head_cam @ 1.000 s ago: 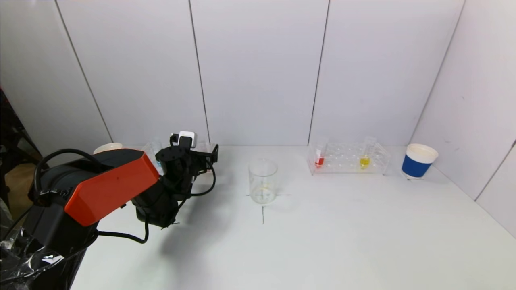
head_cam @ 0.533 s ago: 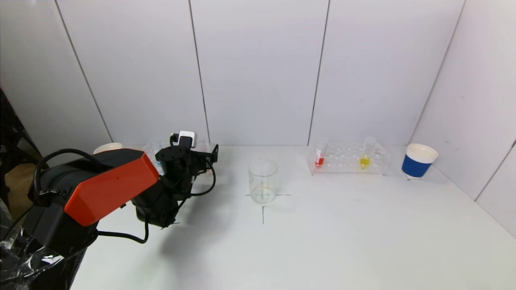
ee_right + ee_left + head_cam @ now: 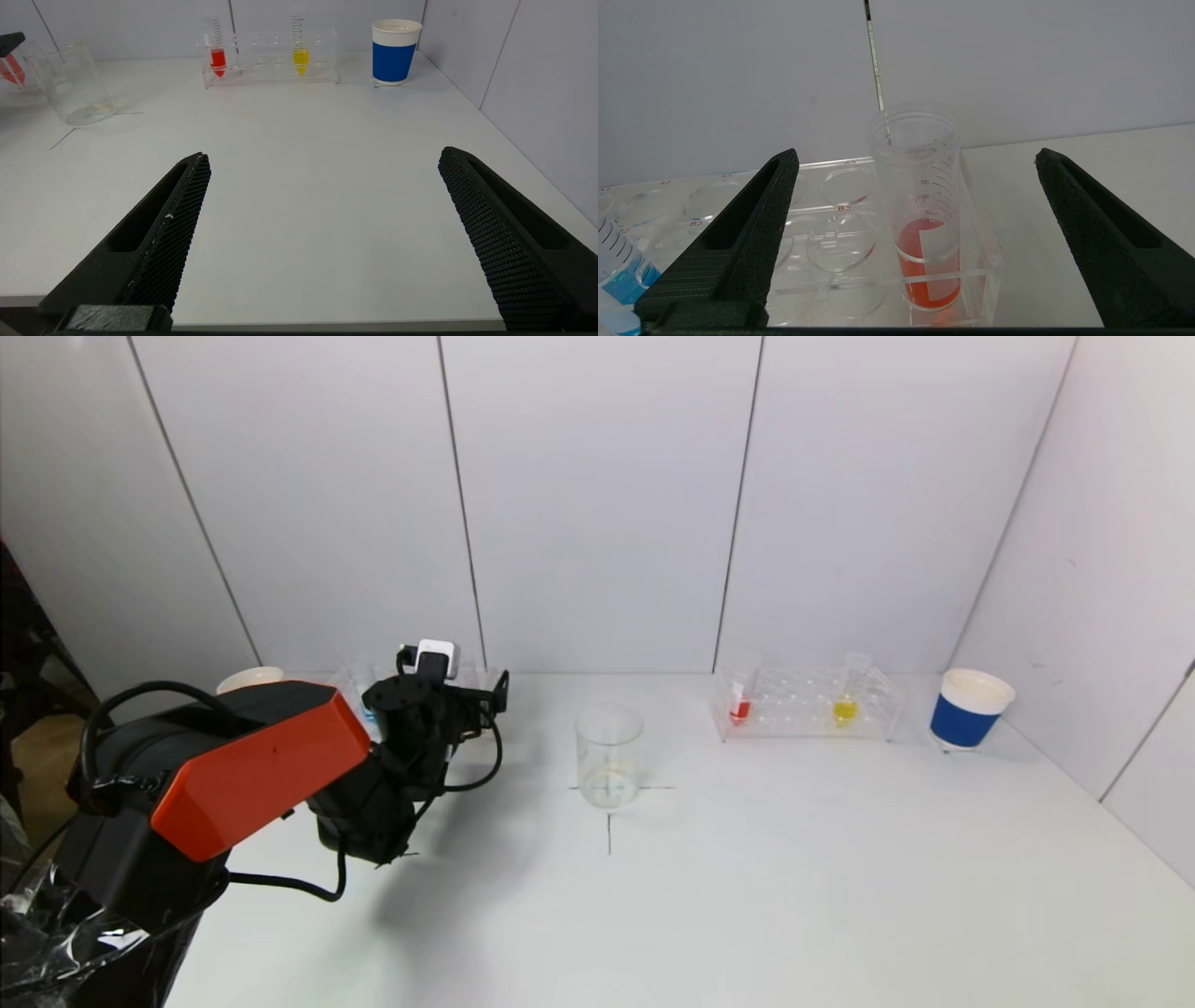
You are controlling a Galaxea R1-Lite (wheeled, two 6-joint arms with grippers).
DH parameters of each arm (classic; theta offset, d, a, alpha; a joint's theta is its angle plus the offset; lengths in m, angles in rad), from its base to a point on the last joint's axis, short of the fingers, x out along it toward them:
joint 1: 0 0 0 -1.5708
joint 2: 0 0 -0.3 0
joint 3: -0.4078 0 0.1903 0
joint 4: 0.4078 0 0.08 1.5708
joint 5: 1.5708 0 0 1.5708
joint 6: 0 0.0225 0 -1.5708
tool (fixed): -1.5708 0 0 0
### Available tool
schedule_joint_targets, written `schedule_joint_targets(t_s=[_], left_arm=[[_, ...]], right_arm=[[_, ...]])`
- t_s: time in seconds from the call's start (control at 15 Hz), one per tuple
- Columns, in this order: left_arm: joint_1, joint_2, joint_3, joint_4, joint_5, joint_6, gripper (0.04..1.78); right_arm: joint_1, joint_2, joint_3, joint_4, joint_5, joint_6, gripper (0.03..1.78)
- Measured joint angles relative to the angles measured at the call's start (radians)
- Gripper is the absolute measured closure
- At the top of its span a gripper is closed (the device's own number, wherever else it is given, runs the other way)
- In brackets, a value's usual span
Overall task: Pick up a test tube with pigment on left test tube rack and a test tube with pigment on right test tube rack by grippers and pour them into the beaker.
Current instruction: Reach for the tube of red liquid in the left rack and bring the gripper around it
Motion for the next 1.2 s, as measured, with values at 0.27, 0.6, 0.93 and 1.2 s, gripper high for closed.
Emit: schedule_joint_targets(t_s=[0.27,0.6,0.93,1.2], left_arm=[[-0.003,0.000,0.000,-0.001,0.001,0.001,0.05],[-0.004,0.000,-0.001,0.000,0.000,0.001,0.05],[-0.003,0.002,-0.018,-0.001,0.001,0.000,0.05],[-0.002,0.004,-0.021,-0.001,0.002,0.000,0.05]], right_arm=[[0.000,0.000,0.000,0.000,0.000,0.000,0.04],[0.000,0.000,0.000,0.000,0.000,0.000,0.04],[0.000,0.000,0.000,0.000,0.000,0.000,0.04],[0.000,0.000,0.000,0.000,0.000,0.000,0.04]])
